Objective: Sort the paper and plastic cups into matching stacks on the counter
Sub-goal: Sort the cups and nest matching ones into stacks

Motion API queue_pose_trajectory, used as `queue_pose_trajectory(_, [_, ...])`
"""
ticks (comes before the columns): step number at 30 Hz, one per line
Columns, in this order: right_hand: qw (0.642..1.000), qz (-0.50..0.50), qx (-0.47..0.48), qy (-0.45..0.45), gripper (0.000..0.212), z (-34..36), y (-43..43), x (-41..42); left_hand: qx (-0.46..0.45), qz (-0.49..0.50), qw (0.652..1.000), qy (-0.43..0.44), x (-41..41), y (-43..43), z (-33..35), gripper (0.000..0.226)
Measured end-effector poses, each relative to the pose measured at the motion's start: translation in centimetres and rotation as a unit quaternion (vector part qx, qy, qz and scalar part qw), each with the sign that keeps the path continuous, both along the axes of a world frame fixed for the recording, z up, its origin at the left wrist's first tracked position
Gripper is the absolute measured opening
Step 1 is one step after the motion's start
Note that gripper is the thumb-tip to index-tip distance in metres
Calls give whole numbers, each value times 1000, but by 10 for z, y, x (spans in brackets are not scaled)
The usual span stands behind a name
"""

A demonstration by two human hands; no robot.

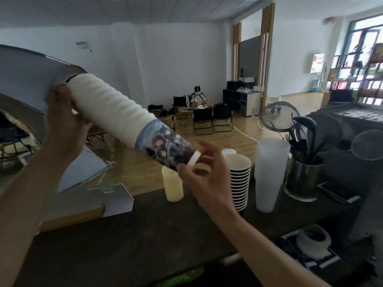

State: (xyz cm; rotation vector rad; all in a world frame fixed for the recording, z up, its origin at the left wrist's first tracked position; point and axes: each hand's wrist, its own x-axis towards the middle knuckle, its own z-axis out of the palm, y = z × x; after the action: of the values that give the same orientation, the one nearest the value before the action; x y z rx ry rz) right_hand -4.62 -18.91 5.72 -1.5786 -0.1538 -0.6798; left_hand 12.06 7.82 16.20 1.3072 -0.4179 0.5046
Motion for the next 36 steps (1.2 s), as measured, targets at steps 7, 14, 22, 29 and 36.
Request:
queue_pose_trajectory(7, [964,-151,-205,-77,45,173,-74,25,-69,-177,953,235,-4,-104,-53,35])
queue_pose_trajectory(14, [922,-171,-346,33,64,231,-106,90,82,-230,919,311,-5,-181,-106,67])
queue_pose_trajectory(22, [864,-184,-465,51,61,187,-116,158,292,-82,909,286,15,-219,-163,81])
queue_pose_trajectory(29, [850,-134,-493,130,65,140,-117,203,314,-79,897,302,13,-237,-208,61])
queue_pose_trajectory(36, [864,-97,-481,110,56,111,-125,224,288,-97,867,394,28,-243,-225,33])
